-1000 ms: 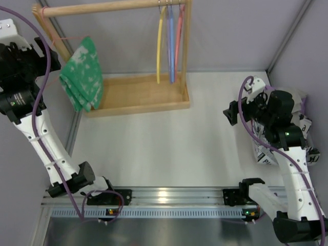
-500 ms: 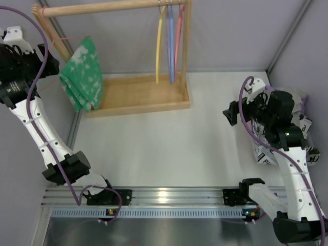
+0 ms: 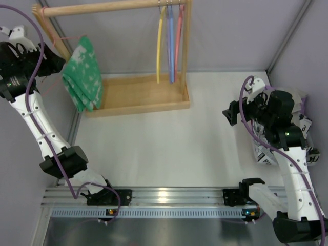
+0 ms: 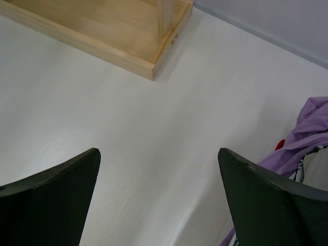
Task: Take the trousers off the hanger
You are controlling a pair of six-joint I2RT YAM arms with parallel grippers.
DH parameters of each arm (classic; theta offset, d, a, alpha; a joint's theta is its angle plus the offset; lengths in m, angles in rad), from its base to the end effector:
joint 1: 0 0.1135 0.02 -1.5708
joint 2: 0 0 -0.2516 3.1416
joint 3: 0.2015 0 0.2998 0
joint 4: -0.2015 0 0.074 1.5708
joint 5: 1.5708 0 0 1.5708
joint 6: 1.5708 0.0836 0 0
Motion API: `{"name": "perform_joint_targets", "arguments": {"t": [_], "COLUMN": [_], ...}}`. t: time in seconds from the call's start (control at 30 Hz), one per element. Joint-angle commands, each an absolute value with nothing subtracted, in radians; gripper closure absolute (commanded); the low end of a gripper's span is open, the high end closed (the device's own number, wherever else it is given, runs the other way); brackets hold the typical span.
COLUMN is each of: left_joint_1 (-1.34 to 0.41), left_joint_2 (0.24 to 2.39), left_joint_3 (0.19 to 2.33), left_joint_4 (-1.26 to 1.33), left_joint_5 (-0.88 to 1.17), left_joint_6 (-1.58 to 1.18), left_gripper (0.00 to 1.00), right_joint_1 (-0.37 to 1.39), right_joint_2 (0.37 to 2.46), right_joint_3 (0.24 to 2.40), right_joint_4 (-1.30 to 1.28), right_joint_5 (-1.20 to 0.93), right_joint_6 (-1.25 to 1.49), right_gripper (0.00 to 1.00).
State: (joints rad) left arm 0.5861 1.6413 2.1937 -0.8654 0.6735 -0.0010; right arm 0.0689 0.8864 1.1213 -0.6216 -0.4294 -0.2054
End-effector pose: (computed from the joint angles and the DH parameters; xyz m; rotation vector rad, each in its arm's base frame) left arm 0.3528 0.1716 0.5268 -0.0804 1.8176 -0.2211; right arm 0.2685 0.0534 0.3786 -0.5398 1.8578 0.3286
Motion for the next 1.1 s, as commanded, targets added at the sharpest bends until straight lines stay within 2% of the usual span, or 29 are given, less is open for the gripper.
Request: {"name": "perform_joint_targets", "arguments": {"t": [0.0, 0.1, 0.27, 0.4, 0.6, 0.63, 0.67, 0.7, 1.07], "left_joint_1": [0.568, 0.532, 0.471, 0.466, 0.465, 0.463, 0.462, 0.46, 0.453], "left_joint_2": [1.644, 1.658, 1.706, 1.758, 1.81, 1.812, 1.812, 1.81, 1.692], "left_joint_3": [2.237, 2.24, 2.29, 2.355, 2.418, 2.416, 2.416, 2.416, 2.367], "left_joint_4": [-0.819, -0.821, -0.819, -0.821, -0.818, -0.816, -0.807, -0.799, -0.598], "left_joint_5": [0.684, 0.641, 0.555, 0.505, 0.506, 0.512, 0.518, 0.512, 0.535], "left_joint_6": [-0.043, -0.044, -0.057, -0.087, -0.147, -0.161, -0.167, -0.175, -0.31], "left_gripper": [0.37, 0.43, 0.46, 0.54, 0.78, 0.83, 0.93, 0.98, 1.0], "right_joint_1": [0.06, 0.06, 0.06, 0.06, 0.06, 0.06, 0.06, 0.06, 0.06], "right_joint_2": [0.893, 0.897, 0.893, 0.877, 0.867, 0.865, 0.865, 0.864, 0.851], "right_joint_3": [1.157, 1.157, 1.151, 1.134, 1.112, 1.108, 1.103, 1.101, 1.088], "right_joint_4": [-0.592, -0.588, -0.588, -0.589, -0.581, -0.581, -0.583, -0.581, -0.583], "right_joint_5": [-0.452, -0.454, -0.451, -0.44, -0.44, -0.44, -0.439, -0.437, -0.44], "right_joint_6": [-0.187, -0.186, -0.187, -0.192, -0.195, -0.198, -0.198, -0.199, -0.202], "right_gripper": [0.01, 0.01, 0.01, 0.01, 0.01, 0.01, 0.0, 0.0, 0.01]}}
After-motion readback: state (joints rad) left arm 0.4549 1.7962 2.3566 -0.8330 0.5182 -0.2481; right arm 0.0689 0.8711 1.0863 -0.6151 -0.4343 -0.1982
